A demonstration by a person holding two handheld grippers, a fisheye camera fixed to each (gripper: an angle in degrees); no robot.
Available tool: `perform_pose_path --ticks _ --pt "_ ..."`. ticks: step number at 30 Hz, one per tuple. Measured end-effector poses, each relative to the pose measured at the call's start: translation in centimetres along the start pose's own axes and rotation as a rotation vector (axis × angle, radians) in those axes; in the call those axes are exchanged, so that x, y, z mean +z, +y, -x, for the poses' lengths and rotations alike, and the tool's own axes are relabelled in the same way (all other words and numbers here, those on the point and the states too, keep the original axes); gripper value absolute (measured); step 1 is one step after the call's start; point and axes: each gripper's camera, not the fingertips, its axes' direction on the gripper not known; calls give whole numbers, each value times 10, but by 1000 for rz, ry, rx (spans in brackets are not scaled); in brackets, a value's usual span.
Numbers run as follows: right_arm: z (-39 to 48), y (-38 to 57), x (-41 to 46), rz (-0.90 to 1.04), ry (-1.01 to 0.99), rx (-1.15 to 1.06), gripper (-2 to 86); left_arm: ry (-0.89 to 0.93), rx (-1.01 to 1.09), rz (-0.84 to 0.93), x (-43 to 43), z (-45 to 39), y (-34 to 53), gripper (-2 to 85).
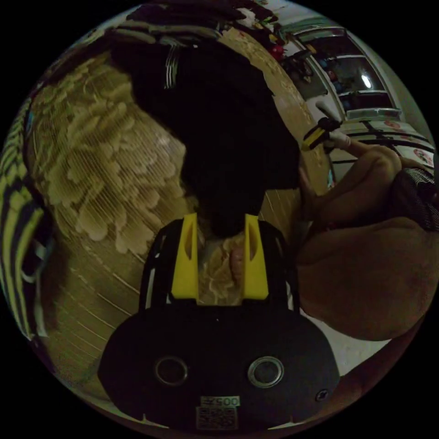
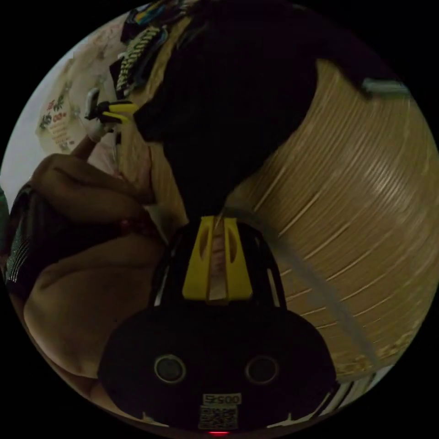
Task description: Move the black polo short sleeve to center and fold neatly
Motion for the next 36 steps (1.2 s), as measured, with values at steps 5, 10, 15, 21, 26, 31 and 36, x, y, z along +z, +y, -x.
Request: perform_pose_path --ticks 5,10,15,21,26,31,36 --pt "-13 -7 20 17 -115 -22 74 81 14 53 33 5 5 139" --pt "-24 -37 31 -29 -210 -41 46 89 32 62 39 7 -4 44" --pt "-23 -34 19 88 -303 -113 -5 328 44 -4 8 10 10 39" --pt "-44 -9 -34 -36 -593 -94 -9 556 -98 -62 -22 30 40 34" --pt "-67 -11 -12 -9 -513 56 -9 562 -221 86 14 45 47 7" --pt "-71 -23 26 1 -480 198 -9 448 -335 257 59 48 60 -5" --pt "-57 -23 16 11 -313 251 -9 364 -378 230 48 45 72 -7"
